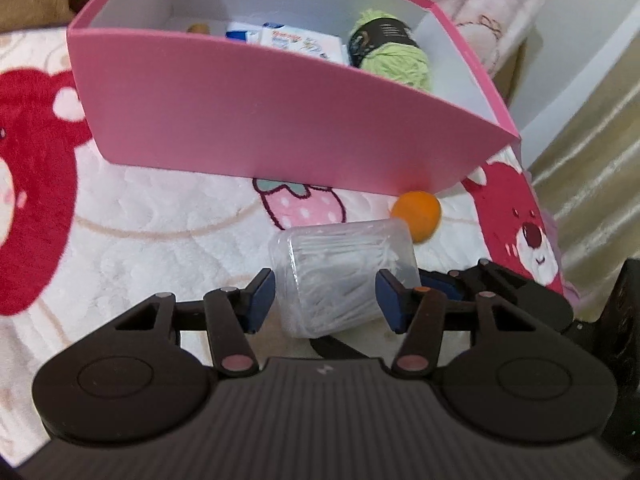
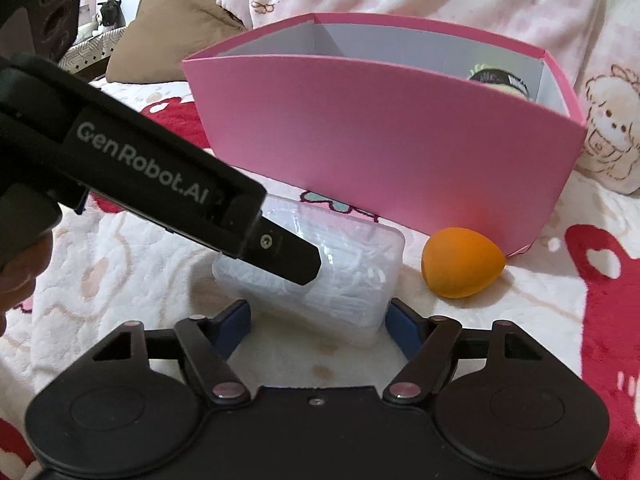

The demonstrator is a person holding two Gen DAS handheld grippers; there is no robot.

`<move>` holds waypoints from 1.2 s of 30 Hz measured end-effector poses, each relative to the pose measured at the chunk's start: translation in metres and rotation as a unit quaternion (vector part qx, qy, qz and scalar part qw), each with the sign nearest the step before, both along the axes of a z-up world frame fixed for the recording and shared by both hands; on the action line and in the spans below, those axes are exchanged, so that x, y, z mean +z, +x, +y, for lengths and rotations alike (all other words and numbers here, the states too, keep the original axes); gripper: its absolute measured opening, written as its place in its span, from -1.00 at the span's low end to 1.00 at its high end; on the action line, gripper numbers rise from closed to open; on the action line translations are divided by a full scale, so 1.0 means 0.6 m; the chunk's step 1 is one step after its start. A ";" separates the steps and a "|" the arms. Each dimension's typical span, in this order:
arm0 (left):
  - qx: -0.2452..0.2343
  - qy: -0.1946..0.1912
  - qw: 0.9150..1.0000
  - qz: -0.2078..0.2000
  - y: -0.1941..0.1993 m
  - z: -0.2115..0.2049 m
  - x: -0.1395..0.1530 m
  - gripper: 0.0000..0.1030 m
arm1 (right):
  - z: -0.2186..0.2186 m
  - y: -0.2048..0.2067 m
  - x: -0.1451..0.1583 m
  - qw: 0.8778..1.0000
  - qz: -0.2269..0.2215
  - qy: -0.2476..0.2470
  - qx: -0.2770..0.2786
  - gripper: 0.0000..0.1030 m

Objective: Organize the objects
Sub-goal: 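Close the left tool on the clear plastic box, then carry the clear box with the left tool into the pink box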

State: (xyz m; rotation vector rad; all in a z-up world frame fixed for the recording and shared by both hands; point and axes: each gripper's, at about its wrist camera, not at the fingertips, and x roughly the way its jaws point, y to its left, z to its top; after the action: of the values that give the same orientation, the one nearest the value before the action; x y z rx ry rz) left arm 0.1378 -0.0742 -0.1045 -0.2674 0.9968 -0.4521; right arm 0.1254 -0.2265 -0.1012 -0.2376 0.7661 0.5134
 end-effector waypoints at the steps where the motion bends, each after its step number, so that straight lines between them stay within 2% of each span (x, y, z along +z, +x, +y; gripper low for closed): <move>1: -0.005 0.006 1.000 -0.004 -0.004 -0.002 0.005 0.05 | 0.003 -0.006 0.004 1.000 -0.004 -0.007 0.003 0.52; 8: -0.024 0.044 0.998 -0.044 -0.064 -0.005 0.055 0.04 | 0.014 -0.044 0.054 1.000 0.007 -0.011 0.005 0.52; 18: -0.019 0.010 0.999 -0.027 -0.078 0.032 0.134 0.03 | 0.014 -0.075 0.137 1.000 -0.017 -0.006 0.015 0.55; 22: -0.015 0.022 0.998 -0.054 -0.087 0.032 0.164 0.01 | 0.008 -0.075 0.164 0.999 0.005 0.045 -0.009 0.55; 36: -0.008 -0.015 0.998 -0.066 -0.080 0.075 0.227 0.01 | 0.013 -0.094 0.233 0.997 -0.045 0.060 -0.003 0.40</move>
State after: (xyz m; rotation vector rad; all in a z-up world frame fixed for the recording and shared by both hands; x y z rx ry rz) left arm 0.0898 -0.0289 0.0317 -0.2541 0.8646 -0.4928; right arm 0.0692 -0.2187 0.0387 -0.1456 0.6453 0.5369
